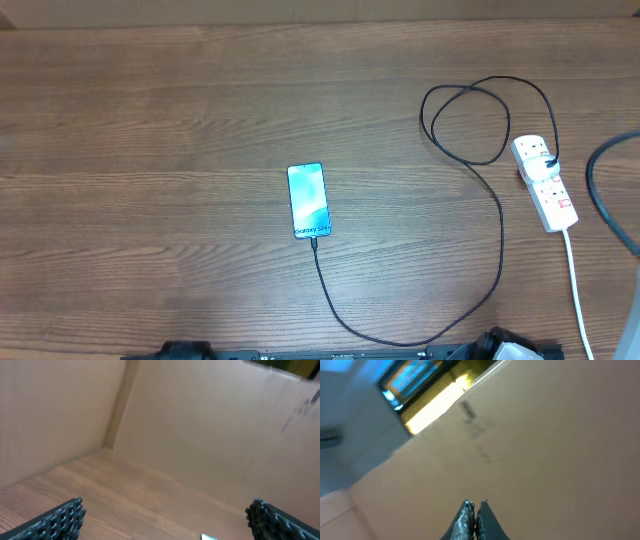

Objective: Plug charger to phone and switch on socket

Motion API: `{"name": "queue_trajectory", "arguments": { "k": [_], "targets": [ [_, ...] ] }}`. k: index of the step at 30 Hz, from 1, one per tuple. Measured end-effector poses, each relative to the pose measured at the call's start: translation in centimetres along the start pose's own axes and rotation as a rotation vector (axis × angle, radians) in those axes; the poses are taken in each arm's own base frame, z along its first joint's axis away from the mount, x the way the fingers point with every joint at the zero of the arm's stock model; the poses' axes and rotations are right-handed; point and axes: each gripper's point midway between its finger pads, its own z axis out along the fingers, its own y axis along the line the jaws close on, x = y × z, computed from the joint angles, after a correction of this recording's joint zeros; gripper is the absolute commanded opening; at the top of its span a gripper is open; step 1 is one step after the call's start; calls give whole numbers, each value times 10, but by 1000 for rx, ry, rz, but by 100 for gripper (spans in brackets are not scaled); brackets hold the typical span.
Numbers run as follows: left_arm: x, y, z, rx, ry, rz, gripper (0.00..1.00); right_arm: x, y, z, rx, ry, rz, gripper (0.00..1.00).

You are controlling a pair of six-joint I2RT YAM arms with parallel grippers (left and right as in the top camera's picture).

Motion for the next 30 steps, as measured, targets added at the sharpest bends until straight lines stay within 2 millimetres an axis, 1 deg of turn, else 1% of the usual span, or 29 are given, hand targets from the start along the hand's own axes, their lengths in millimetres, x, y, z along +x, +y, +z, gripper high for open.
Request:
{"name": "queue_trajectory", "arguments": {
  "k": [1, 3, 5, 7, 8, 9, 12, 16, 18, 21, 23, 27, 30],
  "targets": [
    [2, 2, -7, -2, -25, -6, 99, 0, 9, -4, -22, 4, -10, 6],
    [7, 7, -22, -1, -76, -20, 100, 2, 15, -9, -31, 20, -33, 7],
    [11, 11, -36, 3, -120, -31, 100, 12, 17, -18, -12, 63, -58, 11],
    [8, 13, -50, 15, -171, -46, 100, 24, 16, -27, 19, 110, -86, 12],
    [7, 13, -54, 15, -187, -50, 100, 32, 16, -38, 47, 140, -105, 12],
    [7, 13, -55, 15, -191, -51, 100, 34, 16, -40, 55, 150, -109, 12],
    [7, 14, -55, 15, -192, -51, 100, 31, 27, -60, 86, 126, -173, 14],
    [7, 14, -55, 15, -192, -51, 100, 17, 62, -96, 90, 34, -276, 13],
    [7, 14, -55, 15, -192, -51, 100, 10, 88, -118, 60, -20, -328, 13],
    [7, 14, -55, 15, -192, -51, 99, 10, 125, -146, -25, -64, -368, 13],
    [7, 14, -55, 15, -192, -51, 100, 11, 141, -158, -79, -74, -385, 14],
    [7, 14, -55, 15, -192, -51, 100, 17, 159, -168, -171, -60, -403, 20],
    [7, 14, -55, 15, -192, -51, 100, 18, 168, -176, -214, -63, -414, 21]
  ]
}}
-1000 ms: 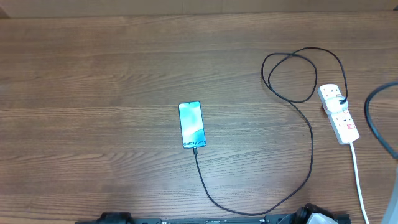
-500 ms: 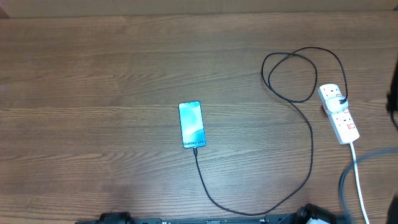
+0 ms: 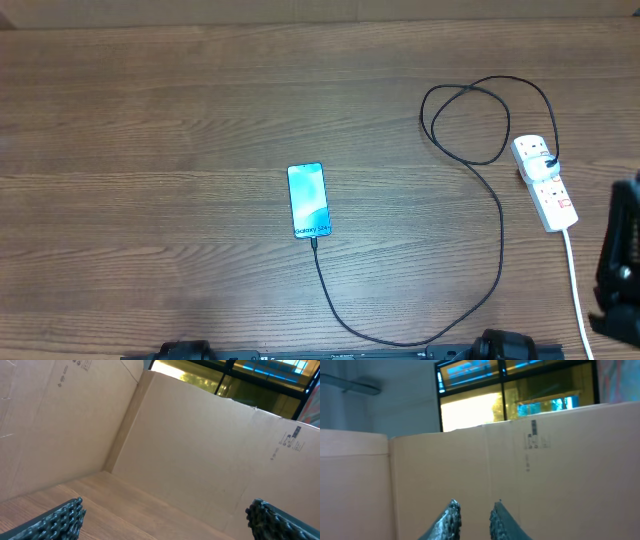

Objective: Plug charger to phone and switch on socket

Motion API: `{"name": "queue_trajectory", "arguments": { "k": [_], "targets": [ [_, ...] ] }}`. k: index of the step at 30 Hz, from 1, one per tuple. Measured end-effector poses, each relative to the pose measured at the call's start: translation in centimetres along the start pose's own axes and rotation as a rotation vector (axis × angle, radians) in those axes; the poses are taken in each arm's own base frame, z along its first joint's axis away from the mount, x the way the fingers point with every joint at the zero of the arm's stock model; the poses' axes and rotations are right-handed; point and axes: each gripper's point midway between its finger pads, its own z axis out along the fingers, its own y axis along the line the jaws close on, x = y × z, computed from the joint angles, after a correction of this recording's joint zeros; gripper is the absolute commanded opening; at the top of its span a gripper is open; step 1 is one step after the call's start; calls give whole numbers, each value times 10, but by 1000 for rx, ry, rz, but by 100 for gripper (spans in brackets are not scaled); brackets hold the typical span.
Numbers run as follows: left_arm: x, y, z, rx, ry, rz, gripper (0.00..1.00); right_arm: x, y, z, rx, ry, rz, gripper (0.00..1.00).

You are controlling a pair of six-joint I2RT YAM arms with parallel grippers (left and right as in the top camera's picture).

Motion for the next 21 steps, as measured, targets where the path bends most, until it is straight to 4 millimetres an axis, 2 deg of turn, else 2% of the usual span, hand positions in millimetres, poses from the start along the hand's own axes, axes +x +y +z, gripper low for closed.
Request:
{"name": "queue_trajectory", "arguments": {
  "k": [2, 4, 13, 16, 21],
  "targets": [
    [0, 0, 0, 0, 0, 0, 99, -5, 7, -8, -18, -18, -16, 22],
    [0, 0, 0, 0, 0, 0, 99, -14, 19, -24, -32, -57, -50, 22],
    [0, 0, 0, 0, 0, 0, 100, -52, 69, -113, -67, -269, -200, 22],
    [0, 0, 0, 0, 0, 0, 99, -58, 77, -132, -62, -316, -226, 23],
    [0, 0, 0, 0, 0, 0, 100, -64, 82, -151, -64, -361, -259, 27]
  ]
}}
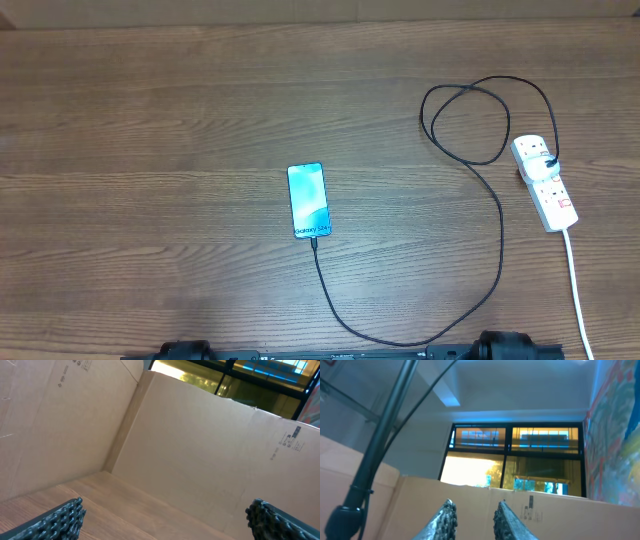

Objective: Plug charger to phone and switch on socket

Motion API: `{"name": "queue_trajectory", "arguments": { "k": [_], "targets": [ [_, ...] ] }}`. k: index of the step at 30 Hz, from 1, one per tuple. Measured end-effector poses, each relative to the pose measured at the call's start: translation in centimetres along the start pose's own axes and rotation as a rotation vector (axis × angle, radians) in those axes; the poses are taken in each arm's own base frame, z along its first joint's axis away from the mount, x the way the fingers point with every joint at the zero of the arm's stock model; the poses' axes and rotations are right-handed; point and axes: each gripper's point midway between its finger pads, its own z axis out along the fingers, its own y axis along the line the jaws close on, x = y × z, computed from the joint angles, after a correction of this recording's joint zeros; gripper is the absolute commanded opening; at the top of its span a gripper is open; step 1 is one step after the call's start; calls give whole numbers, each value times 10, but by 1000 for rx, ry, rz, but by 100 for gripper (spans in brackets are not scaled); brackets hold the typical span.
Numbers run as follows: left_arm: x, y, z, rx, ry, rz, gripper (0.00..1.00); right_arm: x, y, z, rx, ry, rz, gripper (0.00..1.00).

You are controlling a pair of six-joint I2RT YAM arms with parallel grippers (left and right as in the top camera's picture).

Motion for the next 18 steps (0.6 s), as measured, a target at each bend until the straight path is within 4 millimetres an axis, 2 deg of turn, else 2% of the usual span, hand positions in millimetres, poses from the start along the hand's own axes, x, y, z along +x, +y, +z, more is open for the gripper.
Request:
{"name": "queue_trajectory", "arguments": {
  "k": [5, 6, 8, 12, 18],
  "targets": [
    [0, 0, 0, 0, 0, 0, 100, -14, -4, -20, 42, -52, -12, 28],
    [0, 0, 0, 0, 0, 0, 100, -18, -4, -25, 54, -67, -17, 33],
    [0, 0, 0, 0, 0, 0, 100, -25, -5, -35, 76, -96, -27, 50],
    [0, 0, 0, 0, 0, 0, 100, -35, -5, -49, 112, -140, -42, 74],
    [0, 0, 0, 0, 0, 0, 99, -31, -15, -53, 167, -160, -38, 82]
  ]
}}
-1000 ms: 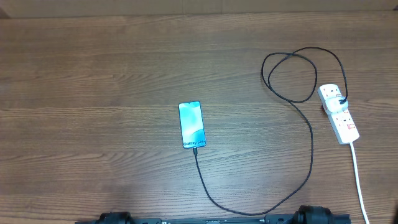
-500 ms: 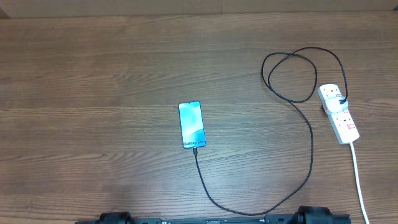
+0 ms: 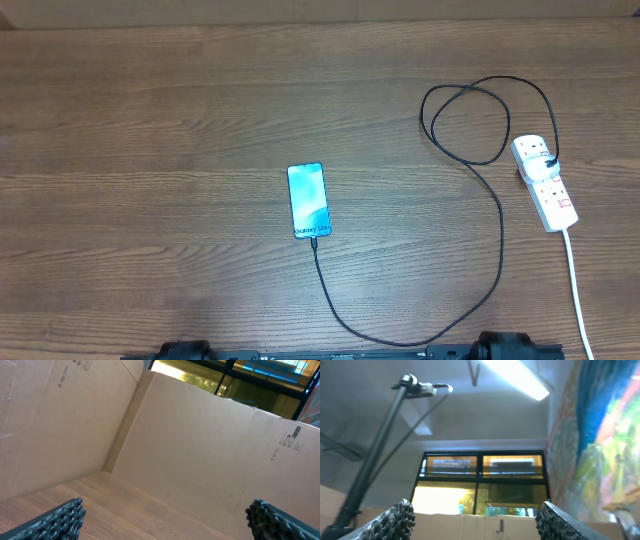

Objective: Plug charger to phone and switch on socket

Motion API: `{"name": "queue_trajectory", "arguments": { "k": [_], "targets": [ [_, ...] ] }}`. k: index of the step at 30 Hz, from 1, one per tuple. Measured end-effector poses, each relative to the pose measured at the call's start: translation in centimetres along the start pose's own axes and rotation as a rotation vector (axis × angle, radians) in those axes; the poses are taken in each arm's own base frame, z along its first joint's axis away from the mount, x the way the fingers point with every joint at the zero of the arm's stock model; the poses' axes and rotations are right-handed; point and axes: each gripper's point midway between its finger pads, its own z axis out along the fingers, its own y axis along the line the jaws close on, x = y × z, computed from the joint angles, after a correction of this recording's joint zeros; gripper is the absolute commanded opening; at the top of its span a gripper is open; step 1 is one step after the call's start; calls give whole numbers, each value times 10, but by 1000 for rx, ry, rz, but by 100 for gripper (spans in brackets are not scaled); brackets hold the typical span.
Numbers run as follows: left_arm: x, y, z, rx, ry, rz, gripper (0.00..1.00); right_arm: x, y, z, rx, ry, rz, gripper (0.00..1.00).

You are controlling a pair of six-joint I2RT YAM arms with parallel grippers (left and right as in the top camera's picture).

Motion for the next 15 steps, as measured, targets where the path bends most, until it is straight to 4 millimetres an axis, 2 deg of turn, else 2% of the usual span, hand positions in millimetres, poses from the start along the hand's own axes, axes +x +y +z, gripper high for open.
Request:
{"name": "queue_trajectory", "arguments": {
  "k": [2, 4, 5, 12, 15],
  "targets": [
    [0, 0, 0, 0, 0, 0, 100, 0, -5, -2, 31, -7, 0, 85],
    [0, 0, 0, 0, 0, 0, 100, -4, -9, -8, 62, -23, -2, 93],
    [0, 0, 0, 0, 0, 0, 100, -9, -11, -11, 76, -36, -8, 100],
    [0, 0, 0, 0, 0, 0, 99, -53, -12, -27, 115, -195, -17, 100],
    [0, 0, 0, 0, 0, 0, 100, -58, -13, -23, 113, -248, -21, 100]
  ]
}}
